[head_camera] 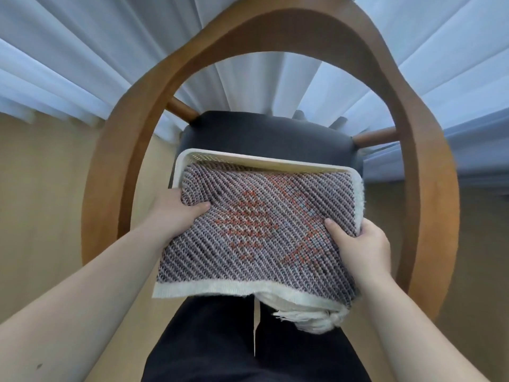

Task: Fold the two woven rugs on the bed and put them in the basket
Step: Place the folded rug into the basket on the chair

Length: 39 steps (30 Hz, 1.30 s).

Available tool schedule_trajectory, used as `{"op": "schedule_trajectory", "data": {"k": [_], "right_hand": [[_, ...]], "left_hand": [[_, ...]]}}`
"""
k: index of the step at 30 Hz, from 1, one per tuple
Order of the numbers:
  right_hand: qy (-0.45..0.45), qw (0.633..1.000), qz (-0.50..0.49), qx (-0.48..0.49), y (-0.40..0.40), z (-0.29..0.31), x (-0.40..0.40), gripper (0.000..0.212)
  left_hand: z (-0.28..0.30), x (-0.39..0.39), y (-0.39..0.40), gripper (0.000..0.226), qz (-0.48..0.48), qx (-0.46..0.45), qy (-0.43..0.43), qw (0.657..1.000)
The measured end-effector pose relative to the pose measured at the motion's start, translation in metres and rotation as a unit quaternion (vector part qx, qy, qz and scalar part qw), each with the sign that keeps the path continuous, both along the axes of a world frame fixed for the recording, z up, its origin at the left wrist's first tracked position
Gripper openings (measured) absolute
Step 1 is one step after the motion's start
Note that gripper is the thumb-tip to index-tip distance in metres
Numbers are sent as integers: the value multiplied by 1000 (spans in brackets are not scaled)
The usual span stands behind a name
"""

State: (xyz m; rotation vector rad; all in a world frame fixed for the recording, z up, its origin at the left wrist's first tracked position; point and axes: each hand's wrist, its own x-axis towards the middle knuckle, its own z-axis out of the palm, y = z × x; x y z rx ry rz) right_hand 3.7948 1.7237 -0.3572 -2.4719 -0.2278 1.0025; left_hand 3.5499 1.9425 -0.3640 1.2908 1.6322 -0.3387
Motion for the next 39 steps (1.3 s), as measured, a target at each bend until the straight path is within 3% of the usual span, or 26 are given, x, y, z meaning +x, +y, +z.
{"op": "schedule_trajectory", "data": {"k": [6,8,12,15,18,20,23,25,28,32,33,35,39], "right_hand": [[-72,997,1,13,6,-4,-16,30],[-91,996,5,14,9,-7,-19,32],[-109,994,25,-3,12,-12,-24,41],[-100,995,16,10,7,-11,-27,41],[-10,997,-43,61,-9,8,-28,66],[119,988,-73,65,-34,24,-32,66],[276,960,-7,53,-68,38,-41,65],[283,956,70,28,-74,38,-42,75],[243,956,165,-3,-68,35,-38,70],[191,969,152,27,-64,28,-33,57],[178,972,146,46,-64,28,-33,55],[168,974,122,89,-63,26,-33,51],[231,956,27,178,-56,19,-40,49]], "left_hand": [[7,19,-13,37,-122,257,49,957],[1,19,-18,41,-136,292,39,946],[4,25,-38,71,-151,307,27,939],[12,29,-70,70,-334,403,-7,852],[-17,22,-86,75,-565,235,9,791],[-46,13,-83,75,-613,172,56,769],[-64,14,-83,73,-610,166,81,770],[-65,14,-86,76,-598,166,67,781],[-52,14,-95,83,-572,205,-10,794],[-23,36,-136,86,-626,210,-222,717],[-18,43,-145,90,-620,208,-254,712],[-17,54,-151,96,-598,217,-265,725],[-22,68,-140,95,-583,212,-253,742]]}}
